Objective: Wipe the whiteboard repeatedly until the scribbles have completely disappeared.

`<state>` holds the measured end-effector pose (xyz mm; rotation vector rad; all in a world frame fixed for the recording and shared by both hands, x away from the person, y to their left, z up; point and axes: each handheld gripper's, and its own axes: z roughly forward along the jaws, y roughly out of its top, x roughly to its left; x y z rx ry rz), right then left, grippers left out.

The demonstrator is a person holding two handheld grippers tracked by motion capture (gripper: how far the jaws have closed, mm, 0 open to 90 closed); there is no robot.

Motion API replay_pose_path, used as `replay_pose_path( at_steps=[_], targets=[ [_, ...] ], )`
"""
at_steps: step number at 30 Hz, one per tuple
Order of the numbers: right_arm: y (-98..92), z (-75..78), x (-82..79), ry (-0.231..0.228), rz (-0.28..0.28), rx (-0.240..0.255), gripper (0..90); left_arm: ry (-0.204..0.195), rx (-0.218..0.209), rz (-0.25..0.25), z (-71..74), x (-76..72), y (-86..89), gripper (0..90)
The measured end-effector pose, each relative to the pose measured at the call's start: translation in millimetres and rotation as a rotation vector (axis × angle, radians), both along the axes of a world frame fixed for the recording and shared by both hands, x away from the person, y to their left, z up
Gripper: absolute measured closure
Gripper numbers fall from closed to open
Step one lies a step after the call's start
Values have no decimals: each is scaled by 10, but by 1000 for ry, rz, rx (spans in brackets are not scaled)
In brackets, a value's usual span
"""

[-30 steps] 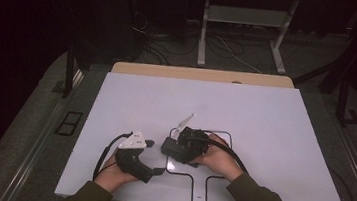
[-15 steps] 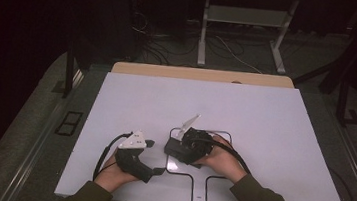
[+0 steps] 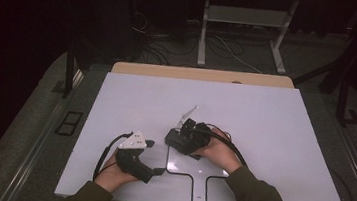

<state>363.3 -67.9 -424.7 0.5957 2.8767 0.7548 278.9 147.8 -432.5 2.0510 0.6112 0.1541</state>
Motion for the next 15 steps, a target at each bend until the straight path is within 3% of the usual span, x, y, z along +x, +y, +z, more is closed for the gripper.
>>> replay_pose_path(
  at_steps=[4,11,15],
  targets=[
    [30,-5,-164,7,51,14,387,0,4,-3,-4,0,-12,0],
    [-57,-16,201,17,-50,26,387,4,2,3,-4,0,-5,0],
    [-94,-11,255,19,-68,22,387,-1,3,-1,2,-2,3,0]
  ],
)
